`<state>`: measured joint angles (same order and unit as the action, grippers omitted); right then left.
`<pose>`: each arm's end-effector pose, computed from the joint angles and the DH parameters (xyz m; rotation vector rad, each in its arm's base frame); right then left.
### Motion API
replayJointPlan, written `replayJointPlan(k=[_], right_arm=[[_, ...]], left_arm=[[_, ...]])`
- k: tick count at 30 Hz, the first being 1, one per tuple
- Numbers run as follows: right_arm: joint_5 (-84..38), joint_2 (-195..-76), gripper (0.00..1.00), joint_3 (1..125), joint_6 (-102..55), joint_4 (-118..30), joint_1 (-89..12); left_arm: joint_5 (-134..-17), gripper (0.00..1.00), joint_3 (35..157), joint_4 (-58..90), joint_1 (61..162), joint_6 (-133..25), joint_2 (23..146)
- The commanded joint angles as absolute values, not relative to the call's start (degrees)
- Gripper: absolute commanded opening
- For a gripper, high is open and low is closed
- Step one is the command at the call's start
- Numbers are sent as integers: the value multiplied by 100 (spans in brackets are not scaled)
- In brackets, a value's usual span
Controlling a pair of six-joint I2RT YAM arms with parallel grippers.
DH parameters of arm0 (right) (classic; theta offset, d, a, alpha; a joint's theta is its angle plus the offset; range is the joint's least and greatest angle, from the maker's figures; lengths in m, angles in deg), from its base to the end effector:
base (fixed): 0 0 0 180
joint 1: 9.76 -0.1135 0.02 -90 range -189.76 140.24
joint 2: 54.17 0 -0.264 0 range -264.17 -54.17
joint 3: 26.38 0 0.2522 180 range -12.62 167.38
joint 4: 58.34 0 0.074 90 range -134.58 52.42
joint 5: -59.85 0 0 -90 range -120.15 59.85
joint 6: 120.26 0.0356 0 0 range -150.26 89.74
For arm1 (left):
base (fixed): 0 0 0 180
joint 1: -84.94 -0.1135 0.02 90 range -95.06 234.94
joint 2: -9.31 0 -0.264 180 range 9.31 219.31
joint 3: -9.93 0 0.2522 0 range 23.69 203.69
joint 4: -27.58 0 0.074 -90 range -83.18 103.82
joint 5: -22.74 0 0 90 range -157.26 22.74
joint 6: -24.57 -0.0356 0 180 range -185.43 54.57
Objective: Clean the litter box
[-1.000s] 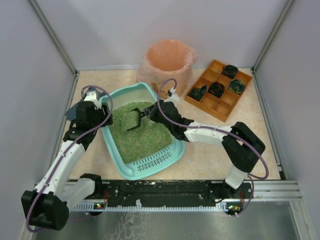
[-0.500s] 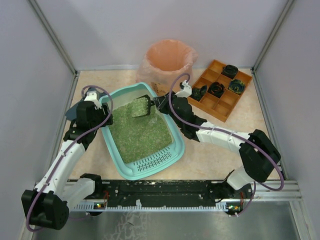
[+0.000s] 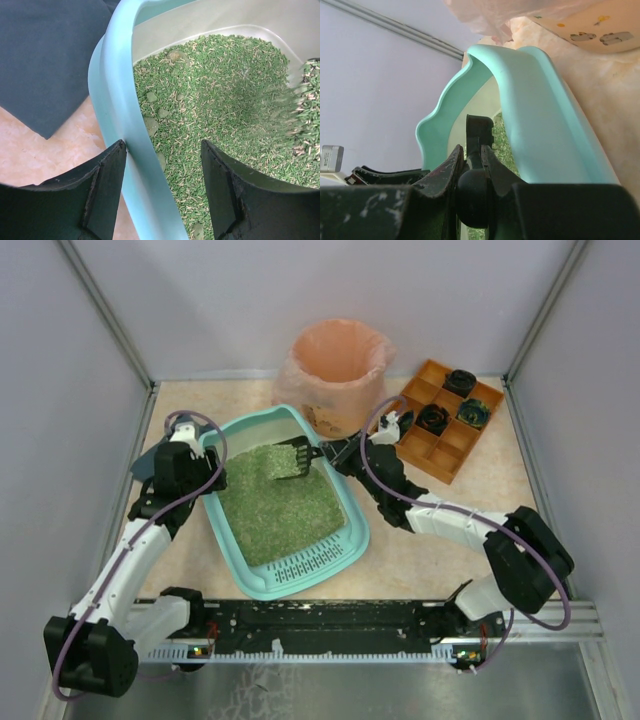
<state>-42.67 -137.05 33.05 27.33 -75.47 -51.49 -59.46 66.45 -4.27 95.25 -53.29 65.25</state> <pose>0.2490 0.2117 0.2631 0.4229 1.7564 1.0994 0.2151 -0.0342 0.2780 -0.1147 2.1091 -0.0900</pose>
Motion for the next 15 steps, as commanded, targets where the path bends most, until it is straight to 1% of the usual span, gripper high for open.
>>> replayJointPlan(k=[1, 3, 6, 7, 11, 15], right_arm=[[-3853, -13416, 0, 3168, 3283, -8405, -5027], [-3545, -13520, 0, 3257, 3300, -8564, -5021], [-4006, -13297, 0, 2967, 3526, -8402, -4859], [-3984, -13268, 0, 2889, 3584, -8499, -4820], [-3209, -13536, 0, 3402, 3180, -8497, -4981], [-3896, -13230, 0, 2934, 3370, -8366, -4803]], left_arm=[[-6025, 67, 6602, -325, 9549, -5326, 6489], [-6040, 67, 6596, -282, 9547, -5334, 6508], [-6031, 67, 6653, -365, 9549, -5330, 6565], [-6019, 67, 6638, -385, 9549, -5322, 6558], [-6057, 67, 6606, -267, 9549, -5344, 6570], [-6020, 67, 6702, -471, 9549, -5322, 6727]])
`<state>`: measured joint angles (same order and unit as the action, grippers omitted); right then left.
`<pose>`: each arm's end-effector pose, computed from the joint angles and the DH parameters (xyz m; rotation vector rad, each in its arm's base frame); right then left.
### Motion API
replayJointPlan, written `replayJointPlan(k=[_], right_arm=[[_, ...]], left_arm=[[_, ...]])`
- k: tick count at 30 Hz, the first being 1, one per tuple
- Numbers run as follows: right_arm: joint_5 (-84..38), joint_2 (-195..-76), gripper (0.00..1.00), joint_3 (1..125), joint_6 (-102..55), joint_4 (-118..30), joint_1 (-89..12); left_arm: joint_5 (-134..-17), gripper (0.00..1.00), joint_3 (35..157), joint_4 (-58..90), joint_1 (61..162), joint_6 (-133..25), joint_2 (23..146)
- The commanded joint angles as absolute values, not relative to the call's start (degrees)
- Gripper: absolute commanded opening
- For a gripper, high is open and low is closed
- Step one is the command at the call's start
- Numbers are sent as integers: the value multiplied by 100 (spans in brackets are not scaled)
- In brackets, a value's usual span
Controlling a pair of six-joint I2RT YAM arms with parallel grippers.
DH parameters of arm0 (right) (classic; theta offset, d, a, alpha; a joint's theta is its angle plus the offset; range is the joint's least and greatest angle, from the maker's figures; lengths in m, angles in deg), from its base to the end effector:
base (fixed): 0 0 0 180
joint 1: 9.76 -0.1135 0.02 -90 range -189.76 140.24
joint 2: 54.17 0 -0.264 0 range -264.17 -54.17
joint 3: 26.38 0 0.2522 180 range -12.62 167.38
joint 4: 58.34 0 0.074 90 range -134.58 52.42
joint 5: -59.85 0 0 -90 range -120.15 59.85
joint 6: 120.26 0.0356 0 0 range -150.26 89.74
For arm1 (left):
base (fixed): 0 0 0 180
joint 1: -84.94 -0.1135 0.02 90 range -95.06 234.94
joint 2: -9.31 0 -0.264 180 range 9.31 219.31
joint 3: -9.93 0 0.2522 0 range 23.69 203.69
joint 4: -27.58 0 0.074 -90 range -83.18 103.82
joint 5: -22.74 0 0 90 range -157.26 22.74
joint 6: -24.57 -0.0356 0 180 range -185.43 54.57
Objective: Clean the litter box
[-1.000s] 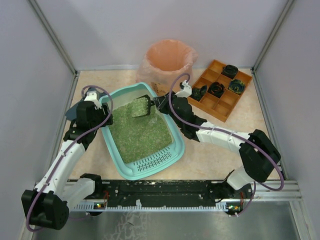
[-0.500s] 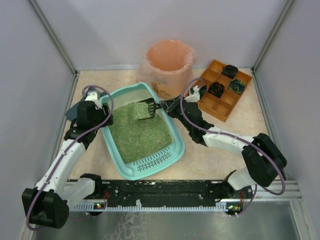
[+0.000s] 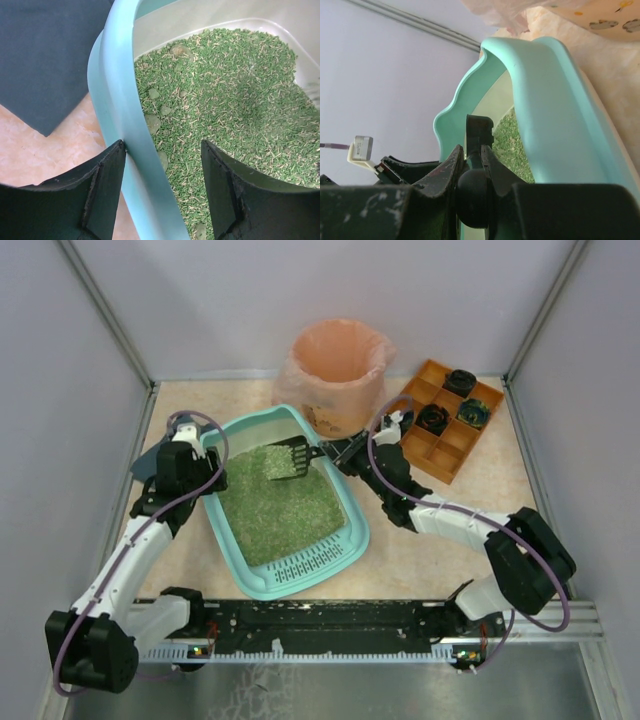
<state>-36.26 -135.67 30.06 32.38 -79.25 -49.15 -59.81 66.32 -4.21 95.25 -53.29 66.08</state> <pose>0.2486 0.1992 0.2599 0.4506 1.7464 1.2418 0.2173 -0.0348 0.2745 -0.1104 2.1255 -0.0929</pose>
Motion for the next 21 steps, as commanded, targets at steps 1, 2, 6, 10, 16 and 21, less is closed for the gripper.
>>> replayJointPlan(k=[1, 2, 6, 10, 16, 21], right_arm=[[-3758, -13252, 0, 2993, 3316, -8428, -4804], [-3500, -13340, 0, 3162, 3165, -8368, -4863], [-3596, -13327, 0, 3268, 2780, -8055, -4983], [-3567, -13263, 0, 3451, 2290, -7626, -5092], [-3871, -13048, 0, 3491, 1907, -7378, -5153], [-3899, -13117, 0, 3694, 1500, -7081, -5421]], left_arm=[[-6000, 68, 6668, -474, 9545, -5331, 6738], [-6008, 68, 6643, -432, 9549, -5330, 6747], [-5966, 67, 6758, -452, 9549, -5343, 6987], [-5871, 58, 6822, -591, 9541, -5341, 7203], [-5731, 31, 6936, -652, 9536, -5519, 7450], [-5787, 17, 7011, -674, 9459, -5764, 7582]])
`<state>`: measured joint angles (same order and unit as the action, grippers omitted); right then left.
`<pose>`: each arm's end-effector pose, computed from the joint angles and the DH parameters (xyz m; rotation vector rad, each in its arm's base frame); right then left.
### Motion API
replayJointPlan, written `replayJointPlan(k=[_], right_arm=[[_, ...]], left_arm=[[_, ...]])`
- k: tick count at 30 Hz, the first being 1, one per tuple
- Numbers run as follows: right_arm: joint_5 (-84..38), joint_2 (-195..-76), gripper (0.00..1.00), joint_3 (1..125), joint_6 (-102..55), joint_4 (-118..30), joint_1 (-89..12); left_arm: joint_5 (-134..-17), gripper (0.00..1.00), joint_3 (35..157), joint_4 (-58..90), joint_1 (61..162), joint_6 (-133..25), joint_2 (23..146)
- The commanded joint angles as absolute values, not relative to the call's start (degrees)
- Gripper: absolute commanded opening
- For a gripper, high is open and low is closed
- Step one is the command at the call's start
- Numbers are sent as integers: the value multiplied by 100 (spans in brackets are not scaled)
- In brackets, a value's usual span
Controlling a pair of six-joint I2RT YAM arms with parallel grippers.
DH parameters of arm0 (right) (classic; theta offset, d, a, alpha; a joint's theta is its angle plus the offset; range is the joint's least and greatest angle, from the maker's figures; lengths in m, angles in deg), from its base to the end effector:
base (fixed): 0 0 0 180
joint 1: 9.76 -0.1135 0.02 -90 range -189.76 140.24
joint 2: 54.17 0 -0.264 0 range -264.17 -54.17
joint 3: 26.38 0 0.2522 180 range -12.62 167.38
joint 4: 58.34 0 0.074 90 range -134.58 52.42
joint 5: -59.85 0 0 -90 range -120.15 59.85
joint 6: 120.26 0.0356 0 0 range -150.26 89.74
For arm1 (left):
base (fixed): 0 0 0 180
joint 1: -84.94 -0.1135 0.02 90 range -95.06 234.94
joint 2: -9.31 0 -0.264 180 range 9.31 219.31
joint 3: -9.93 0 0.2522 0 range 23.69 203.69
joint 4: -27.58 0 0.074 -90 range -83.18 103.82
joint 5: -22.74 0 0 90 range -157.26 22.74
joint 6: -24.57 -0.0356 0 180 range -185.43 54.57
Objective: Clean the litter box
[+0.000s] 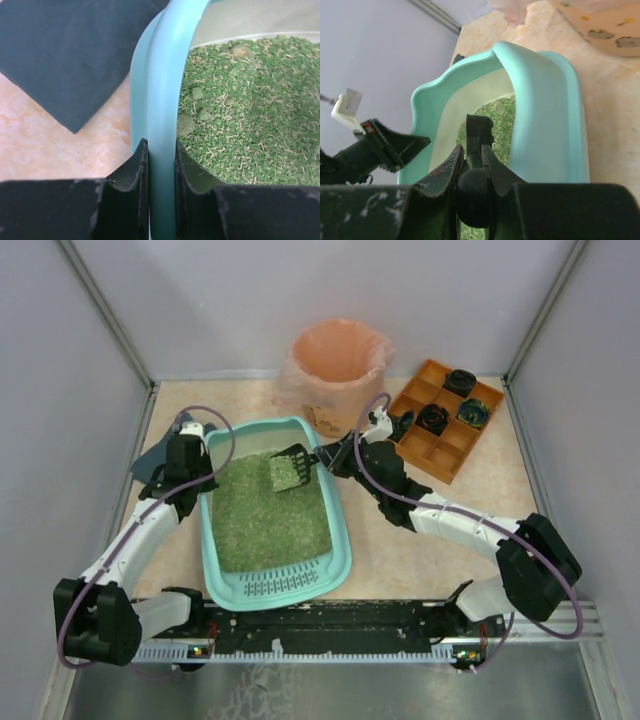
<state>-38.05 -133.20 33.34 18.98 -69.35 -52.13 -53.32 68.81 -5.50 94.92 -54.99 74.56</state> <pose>0.2367 0.2093 0.2735 0.2189 1.8214 1.0471 0.2417 -0.0338 0.2563 -0.1379 2.2323 0.0818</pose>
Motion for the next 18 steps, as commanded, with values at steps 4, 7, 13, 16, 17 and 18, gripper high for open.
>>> replayJointPlan(k=[4, 7, 13, 16, 17, 18], right_arm=[[-3862, -13137, 0, 3722, 1482, -7110, -5567], [-3823, -13284, 0, 3911, 1228, -6986, -5659], [-3744, -13617, 0, 4325, 667, -6786, -5790], [-4486, -13559, 0, 4359, 266, -6429, -5854], [-4612, -13486, 0, 4230, 246, -6688, -5856], [-4477, -13500, 0, 4268, 212, -6719, -5869]], left_arm=[[-5969, 16, 7140, -624, 9444, -5968, 7734], [-6243, 17, 7287, -651, 9444, -5994, 7925], [-6514, 27, 7208, -540, 9444, -5942, 7869], [-6540, 31, 7197, -505, 9444, -5898, 7747], [-6560, 33, 7172, -500, 9444, -5883, 7702], [-6585, 38, 7123, -453, 9446, -5884, 7654]])
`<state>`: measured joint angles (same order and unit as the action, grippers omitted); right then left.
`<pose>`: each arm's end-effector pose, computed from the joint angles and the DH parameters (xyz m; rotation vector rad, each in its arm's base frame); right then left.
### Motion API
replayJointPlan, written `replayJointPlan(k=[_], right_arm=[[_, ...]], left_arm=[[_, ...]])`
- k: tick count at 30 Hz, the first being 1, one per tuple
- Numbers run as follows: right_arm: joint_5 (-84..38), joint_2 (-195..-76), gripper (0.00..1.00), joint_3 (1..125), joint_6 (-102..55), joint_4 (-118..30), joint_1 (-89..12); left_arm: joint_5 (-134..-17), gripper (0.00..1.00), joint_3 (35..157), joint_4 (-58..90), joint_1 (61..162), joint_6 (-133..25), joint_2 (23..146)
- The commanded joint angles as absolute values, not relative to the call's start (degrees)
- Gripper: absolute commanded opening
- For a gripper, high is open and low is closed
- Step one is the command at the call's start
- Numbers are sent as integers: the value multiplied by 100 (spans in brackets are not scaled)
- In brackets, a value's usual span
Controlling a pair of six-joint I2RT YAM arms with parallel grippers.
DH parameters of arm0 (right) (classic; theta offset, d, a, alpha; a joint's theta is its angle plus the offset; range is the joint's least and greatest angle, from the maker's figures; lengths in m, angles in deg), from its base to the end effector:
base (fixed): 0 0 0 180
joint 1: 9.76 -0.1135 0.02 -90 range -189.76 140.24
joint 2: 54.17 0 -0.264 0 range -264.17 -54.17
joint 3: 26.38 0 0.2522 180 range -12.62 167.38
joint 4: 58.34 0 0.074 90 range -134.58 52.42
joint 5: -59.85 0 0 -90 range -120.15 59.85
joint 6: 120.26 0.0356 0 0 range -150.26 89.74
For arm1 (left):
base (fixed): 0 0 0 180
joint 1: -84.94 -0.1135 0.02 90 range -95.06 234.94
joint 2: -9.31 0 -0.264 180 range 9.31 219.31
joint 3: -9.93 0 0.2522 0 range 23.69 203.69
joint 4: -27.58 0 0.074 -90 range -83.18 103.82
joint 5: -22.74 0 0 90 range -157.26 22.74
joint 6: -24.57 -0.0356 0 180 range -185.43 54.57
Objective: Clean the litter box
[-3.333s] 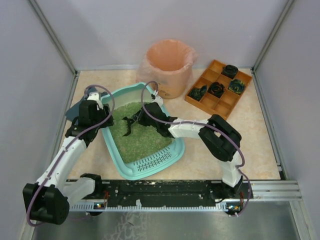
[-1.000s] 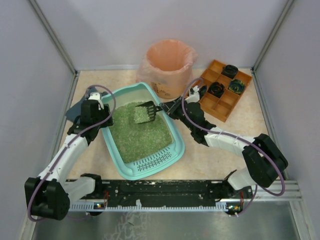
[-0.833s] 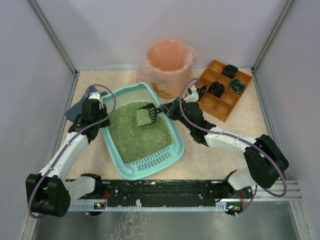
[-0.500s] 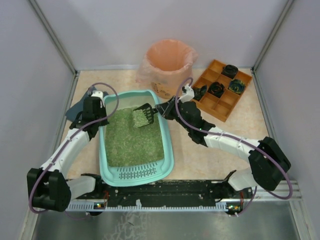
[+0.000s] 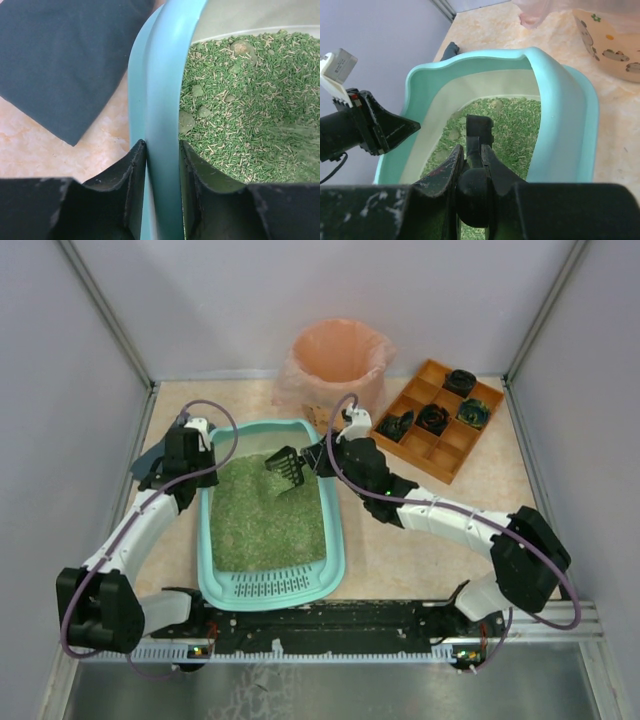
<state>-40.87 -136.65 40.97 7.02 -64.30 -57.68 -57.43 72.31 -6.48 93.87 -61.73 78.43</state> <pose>0.2304 0.2453 0.2920 -0.0239 1.8205 0.9207 0.2567 -0.0342 0.2593 0.0143 2.2715 0.0797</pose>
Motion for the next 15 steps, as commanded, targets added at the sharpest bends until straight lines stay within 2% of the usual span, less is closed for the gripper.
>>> replayJointPlan(k=[1, 2, 5, 8, 11, 15], right_arm=[[-4318, -13605, 0, 4444, 80, -6515, -5943], [-4353, -13727, 0, 4701, -281, -6254, -6074], [-5483, -13733, 0, 4839, -1016, -5997, -6431], [-5697, -13655, 0, 4905, -1119, -5899, -6514], [-6267, -13788, 0, 5269, -1714, -5513, -6854], [-6831, -13701, 0, 5327, -2014, -5481, -7166]], left_arm=[[-6606, 43, 7069, -388, 9444, -5862, 7608], [-6648, 46, 7033, -304, 9444, -5851, 7576], [-6679, 59, 7084, -287, 9444, -5779, 7474], [-6602, 69, 7007, -212, 9444, -5734, 7265], [-6586, 76, 6928, -193, 9444, -5662, 7064], [-6345, 78, 6924, -428, 9444, -5456, 6833]])
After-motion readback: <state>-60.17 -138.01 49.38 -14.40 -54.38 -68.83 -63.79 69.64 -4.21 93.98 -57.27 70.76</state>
